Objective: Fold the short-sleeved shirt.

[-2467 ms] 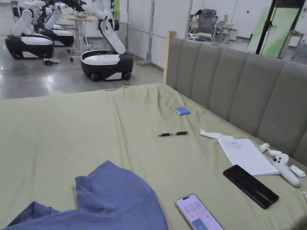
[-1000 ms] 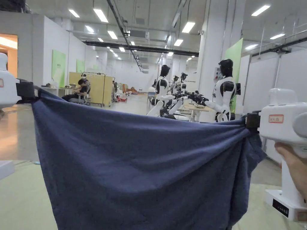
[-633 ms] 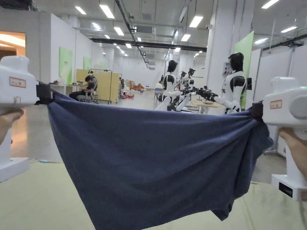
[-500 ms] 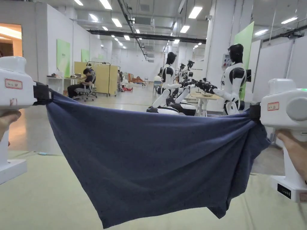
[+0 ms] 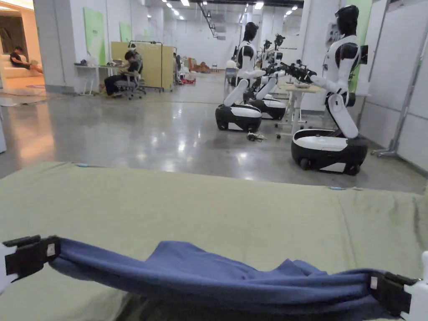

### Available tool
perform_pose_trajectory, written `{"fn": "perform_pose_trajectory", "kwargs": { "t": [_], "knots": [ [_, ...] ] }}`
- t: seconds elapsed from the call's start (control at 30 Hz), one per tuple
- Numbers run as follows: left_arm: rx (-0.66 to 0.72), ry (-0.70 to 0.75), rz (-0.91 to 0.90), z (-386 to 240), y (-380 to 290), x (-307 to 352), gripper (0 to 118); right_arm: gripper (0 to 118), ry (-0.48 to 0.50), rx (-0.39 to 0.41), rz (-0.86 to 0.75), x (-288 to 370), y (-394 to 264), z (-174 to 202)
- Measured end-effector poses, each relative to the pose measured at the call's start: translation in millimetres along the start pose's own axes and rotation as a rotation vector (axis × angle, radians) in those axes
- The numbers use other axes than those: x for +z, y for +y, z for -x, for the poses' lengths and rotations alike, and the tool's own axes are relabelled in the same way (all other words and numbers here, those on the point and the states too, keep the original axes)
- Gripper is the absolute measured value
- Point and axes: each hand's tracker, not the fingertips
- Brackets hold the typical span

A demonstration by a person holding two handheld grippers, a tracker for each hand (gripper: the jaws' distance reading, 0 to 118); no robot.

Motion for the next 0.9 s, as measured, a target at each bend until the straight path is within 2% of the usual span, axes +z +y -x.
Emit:
{"fn": "perform_pose_trajectory", "kwargs": {
  "t": [0.07, 0.1, 0.23, 0.27, 0.33, 0.47, 0.5, 0.53, 0.57, 0.6, 0.7, 0.8, 0.9],
  "knots": [
    [0.058, -0.043, 0.041, 14, -40, 23, 6, 9, -0.001, -0.071, 0.028, 21, -47, -10],
    [0.081, -0.024, 0.051, 19, -58, 35, 6, 9, -0.028, -0.054, 0.028, 30, -64, -10],
    [0.097, 0.008, 0.108, 33, -112, 75, 6, 9, -0.079, -0.111, 0.082, 64, -125, -15],
    [0.106, 0.024, 0.126, 35, -123, 81, 6, 9, -0.065, -0.122, 0.085, 72, -135, -17],
    [0.131, 0.024, 0.148, 44, -137, 86, 6, 9, -0.106, -0.112, 0.115, 79, -149, -17],
    [0.162, 0.018, 0.205, 54, -154, 82, 8, 9, -0.123, -0.058, 0.181, 77, -164, -17],
    [0.152, 0.032, 0.202, 51, -154, 83, 11, 18, -0.158, -0.044, 0.206, 76, -165, -16],
    [0.132, 0.061, 0.194, 49, -153, 84, 28, 47, -0.203, -0.012, 0.201, 76, -166, -15],
    [0.124, 0.052, 0.186, 48, -149, 86, 50, 76, -0.206, 0.015, 0.199, 77, -166, -17],
    [0.108, 0.063, 0.165, 45, -143, 90, 56, 87, -0.198, 0.028, 0.199, 80, -164, -17],
    [-0.009, 0.076, 0.053, 18, -116, 108, 69, 106, -0.188, 0.077, 0.111, 96, -147, -13],
    [-0.128, 0.073, -0.104, -18, -91, 131, 69, 105, -0.151, 0.163, -0.03, 113, -126, 5],
    [-0.182, 0.036, -0.249, -59, -76, 155, 69, 105, -0.085, 0.216, -0.157, 127, -107, 30]
  ]
}}
